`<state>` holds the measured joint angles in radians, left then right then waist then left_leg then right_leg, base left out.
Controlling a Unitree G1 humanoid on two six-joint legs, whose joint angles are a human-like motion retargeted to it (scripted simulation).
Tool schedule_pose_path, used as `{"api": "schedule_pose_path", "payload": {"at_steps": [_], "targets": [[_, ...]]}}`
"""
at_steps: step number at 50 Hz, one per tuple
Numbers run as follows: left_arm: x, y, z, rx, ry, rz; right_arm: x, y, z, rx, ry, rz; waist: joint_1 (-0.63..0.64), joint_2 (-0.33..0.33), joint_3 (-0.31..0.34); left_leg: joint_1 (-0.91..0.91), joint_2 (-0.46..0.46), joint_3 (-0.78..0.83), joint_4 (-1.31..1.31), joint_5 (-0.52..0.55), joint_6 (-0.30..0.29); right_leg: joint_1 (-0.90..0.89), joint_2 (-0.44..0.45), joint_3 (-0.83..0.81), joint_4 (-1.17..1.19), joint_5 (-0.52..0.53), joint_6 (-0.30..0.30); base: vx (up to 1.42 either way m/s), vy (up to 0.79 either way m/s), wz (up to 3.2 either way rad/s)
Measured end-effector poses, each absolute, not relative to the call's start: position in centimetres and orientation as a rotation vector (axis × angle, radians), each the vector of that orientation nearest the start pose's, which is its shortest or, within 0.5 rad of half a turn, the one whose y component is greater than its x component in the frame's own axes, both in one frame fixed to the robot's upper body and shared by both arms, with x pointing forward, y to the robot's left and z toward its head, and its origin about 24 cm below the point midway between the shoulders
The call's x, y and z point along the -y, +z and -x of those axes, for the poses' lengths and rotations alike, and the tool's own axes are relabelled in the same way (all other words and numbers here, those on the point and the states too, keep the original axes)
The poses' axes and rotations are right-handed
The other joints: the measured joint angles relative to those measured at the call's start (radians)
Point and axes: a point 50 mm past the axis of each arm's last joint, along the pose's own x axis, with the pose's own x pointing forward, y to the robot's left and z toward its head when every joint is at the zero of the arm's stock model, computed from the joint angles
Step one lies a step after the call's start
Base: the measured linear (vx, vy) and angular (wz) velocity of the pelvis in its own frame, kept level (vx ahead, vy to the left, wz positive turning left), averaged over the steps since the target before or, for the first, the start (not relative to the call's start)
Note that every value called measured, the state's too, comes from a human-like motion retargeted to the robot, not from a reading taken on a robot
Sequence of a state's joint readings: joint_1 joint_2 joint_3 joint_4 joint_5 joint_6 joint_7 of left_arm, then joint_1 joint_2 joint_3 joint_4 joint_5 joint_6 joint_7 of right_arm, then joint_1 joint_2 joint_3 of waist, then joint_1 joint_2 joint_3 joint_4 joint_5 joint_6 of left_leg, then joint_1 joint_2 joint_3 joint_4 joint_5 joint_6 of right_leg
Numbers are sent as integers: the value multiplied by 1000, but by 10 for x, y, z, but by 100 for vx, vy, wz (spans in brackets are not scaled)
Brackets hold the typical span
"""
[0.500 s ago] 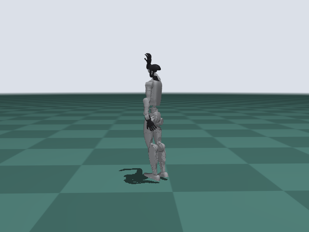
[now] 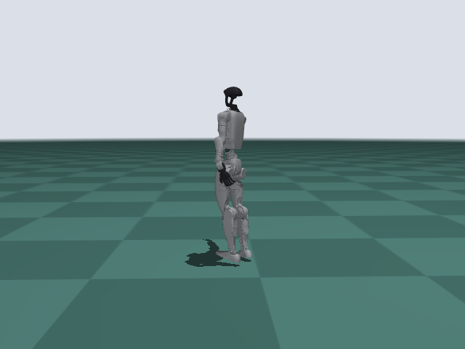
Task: In place motions
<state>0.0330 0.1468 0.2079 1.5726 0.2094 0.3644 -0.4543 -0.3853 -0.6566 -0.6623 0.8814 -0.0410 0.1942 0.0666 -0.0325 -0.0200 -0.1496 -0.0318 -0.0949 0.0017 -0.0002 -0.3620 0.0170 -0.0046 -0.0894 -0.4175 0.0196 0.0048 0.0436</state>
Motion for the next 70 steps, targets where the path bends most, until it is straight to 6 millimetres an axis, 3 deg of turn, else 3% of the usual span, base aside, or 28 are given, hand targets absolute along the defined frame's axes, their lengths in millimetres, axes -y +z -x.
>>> {"api": "schedule_pose_path", "payload": {"at_steps": [3,6,10,13,15,17,19,21,23,25,28,31,33,36,39,42,43,46,48,50,53,55,56,60,63,65,67,70], "targets": [[-186,-166,44,-1968,-91,420,387,-55,-171,-740,-661,-189,6,-2,21,10,2,0,0,1,-3,13,2,-3,-2,-2,-1,0,0,0],[-195,-161,50,-2041,-17,418,313,-134,-100,-1038,-664,-499,12,4,35,11,4,-7,1,3,-6,24,5,-12,-5,-6,-2,1,2,15],[-220,-156,48,-2077,117,345,213,-176,-12,-1332,-707,-812,17,19,39,3,4,-25,4,7,-12,33,6,-30,-10,-13,-1,5,4,32],[-251,-149,43,-2049,289,293,170,-176,31,-1493,-766,-949,15,34,29,-1,3,-37,4,9,-15,38,7,-41,-11,-18,-1,7,4,26],[-279,-140,32,-2004,401,281,164,-175,41,-1536,-827,-987,15,44,28,-1,5,-39,5,11,-16,39,9,-42,-10,-18,-1,-3,1,1],[-316,-126,14,-1918,529,255,178,-175,31,-1507,-923,-986,20,47,28,-1,6,-35,5,11,-16,39,10,-39,-9,-17,-2,-9,2,-8],[-361,-102,-5,-1797,665,194,214,-172,7,-1394,-1029,-950,23,46,21,-2,6,-34,5,10,-15,37,10,-38,-10,-16,-2,-3,1,-4],[-408,-67,-23,-1675,812,116,268,-159,-26,-1239,-1086,-879,24,47,3,-7,5,-35,4,8,-13,29,9,-37,-11,-16,-1,0,0,0],[-449,-23,-40,-1543,969,48,336,-127,-61,-1069,-1071,-752,27,50,-20,-14,4,-35,4,6,-11,19,9,-33,-9,-15,1,1,3,-3],[-477,23,-63,-1389,1116,7,406,-72,-98,-916,-1007,-556,25,58,-36,-23,3,-32,7,3,-9,9,8,-30,-6,-14,2,3,7,-6],[-503,92,-113,-1083,1283,-50,485,52,-157,-683,-993,-138,21,71,-46,-35,-2,-32,11,2,-7,-2,0,-33,-3,-12,2,-2,9,5],[-513,175,-174,-692,1309,-198,507,198,-207,-362,-1049,274,34,76,-64,-55,-8,-33,13,4,-7,-21,-8,-37,-1,-10,3,-5,7,8],[-503,235,-214,-451,1278,-340,490,288,-231,-117,-1056,535,45,73,-92,-75,-14,-36,12,5,-6,-42,-13,-40,-1,-9,4,0,0,0],[-462,318,-266,-117,1191,-619,429,395,-250,249,-1048,919,60,61,-127,-96,-16,-39,12,5,-6,-64,-16,-42,-1,-7,4,0,-4,4],[-398,394,-294,228,1129,-1009,347,467,-251,656,-1101,1252,67,46,-145,-106,-16,-42,11,6,-6,-72,-15,-45,-2,-8,5,-2,-9,7],[-328,453,-294,631,1194,-1413,258,508,-235,1149,-1195,1495,61,40,-147,-105,-13,-45,10,6,-6,-70,-11,-47,-3,-9,5,-2,-9,3],[-304,466,-291,-1571,-2423,3009,231,516,-226,1322,-1238,1560,59,40,-147,-105,-11,-45,9,6,-6,-69,-9,-47,-3,-9,5,1,-7,0],[-243,487,-279,-1831,-1885,2739,178,526,-197,1819,-1422,1587,57,39,-149,-103,-5,-46,7,4,-5,-68,-3,-48,-4,-9,5,1,-7,-4],[-223,493,-272,-1938,-1773,2626,170,523,-187,2072,-1520,1455,67,40,-138,-97,-1,-42,7,2,-4,-64,2,-44,-3,-9,5,0,0,0],[-220,492,-272,-2067,-1804,2586,188,522,-193,2044,-1555,1388,78,39,-122,-88,2,-41,8,0,-3,-57,5,-41,-2,-9,4,0,0,0],[-263,477,-284,-2006,-2113,2702,253,518,-215,1548,-1605,1461,84,40,-119,-89,4,-41,8,0,-3,-58,7,-41,-2,-9,4,0,0,0],[-313,456,-289,-1721,-2540,2781,307,500,-225,1196,-1659,1429,83,42,-131,-100,5,-40,9,0,-5,-68,7,-42,-2,-8,4,0,0,0],[-343,439,-289,716,1353,-1342,335,486,-228,1022,-1679,1406,82,43,-138,-106,6,-40,10,0,-5,-74,7,-42,-2,-8,4,-5,5,2],[-447,335,-271,24,1392,-706,444,397,-231,230,-1554,1213,72,44,-158,-127,5,-39,11,-1,-6,-96,6,-36,-1,-9,4,-5,5,-2],[-474,240,-255,-325,1260,-84,504,292,-210,-406,-1258,768,72,42,-163,-136,4,-37,10,-3,-6,-108,5,-32,0,-9,4,-4,4,-3],[-484,190,-236,-365,1235,257,514,225,-190,-650,-1017,380,74,43,-153,-134,3,-34,10,-5,-6,-108,4,-30,1,-9,3,0,0,0],[-494,158,-214,-243,1303,473,511,177,-180,-636,-900,50,74,44,-135,-127,3,-32,9,-6,-6,-105,3,-27,1,-10,3,0,0,0],[-508,144,-183,122,1416,585,509,137,-169,-452,-1043,-323,76,40,-108,-111,0,-29,6,-8,-5,-93,4,-22,0,-11,2,-2,4,-5]]}}
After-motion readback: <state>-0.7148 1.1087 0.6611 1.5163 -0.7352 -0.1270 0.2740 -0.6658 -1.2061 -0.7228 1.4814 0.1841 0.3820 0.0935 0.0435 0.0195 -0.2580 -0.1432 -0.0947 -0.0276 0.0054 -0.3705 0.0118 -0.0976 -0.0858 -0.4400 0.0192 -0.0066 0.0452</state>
